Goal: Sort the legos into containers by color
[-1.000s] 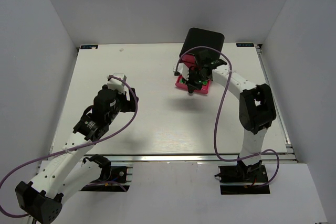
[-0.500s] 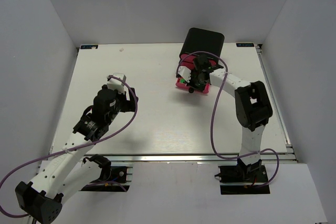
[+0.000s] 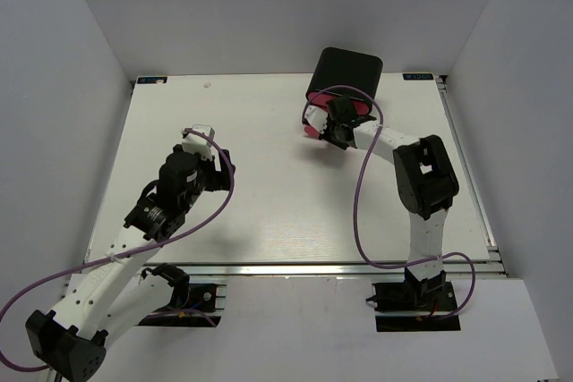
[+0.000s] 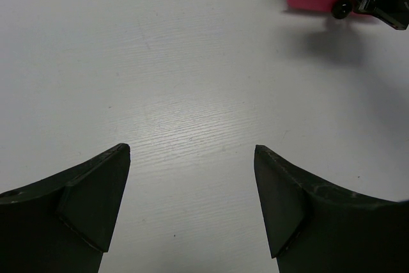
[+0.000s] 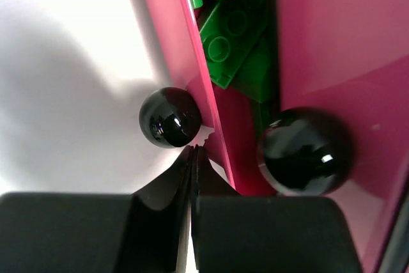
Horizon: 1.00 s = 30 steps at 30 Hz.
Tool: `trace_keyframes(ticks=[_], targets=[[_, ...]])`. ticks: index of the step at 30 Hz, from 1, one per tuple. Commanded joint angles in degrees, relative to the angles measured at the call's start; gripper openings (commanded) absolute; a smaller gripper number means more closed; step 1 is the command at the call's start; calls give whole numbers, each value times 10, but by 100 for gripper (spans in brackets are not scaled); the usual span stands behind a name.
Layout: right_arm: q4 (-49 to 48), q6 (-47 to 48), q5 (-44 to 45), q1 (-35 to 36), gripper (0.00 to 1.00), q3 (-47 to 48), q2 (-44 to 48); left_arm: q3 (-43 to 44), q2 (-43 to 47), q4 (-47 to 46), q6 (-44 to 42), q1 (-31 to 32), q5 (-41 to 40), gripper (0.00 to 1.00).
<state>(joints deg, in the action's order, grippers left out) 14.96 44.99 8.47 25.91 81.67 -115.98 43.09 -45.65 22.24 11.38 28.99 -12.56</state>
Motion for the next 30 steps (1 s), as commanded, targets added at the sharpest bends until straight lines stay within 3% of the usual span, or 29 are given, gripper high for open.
trace_keyframes(ticks=[1, 15, 21, 30], targets=[[-73, 0, 48, -2, 0, 18, -17, -1, 8, -4, -6, 2, -5, 88], [-224, 41, 138, 6, 1, -34, -18, -2, 10, -5, -6, 2, -8, 88], [-224, 45, 89, 11, 1, -63, 8, -2, 9, -5, -6, 2, -9, 88], [-373, 164, 132, 25, 10, -127, 4, -2, 9, -4, -6, 2, -11, 88]])
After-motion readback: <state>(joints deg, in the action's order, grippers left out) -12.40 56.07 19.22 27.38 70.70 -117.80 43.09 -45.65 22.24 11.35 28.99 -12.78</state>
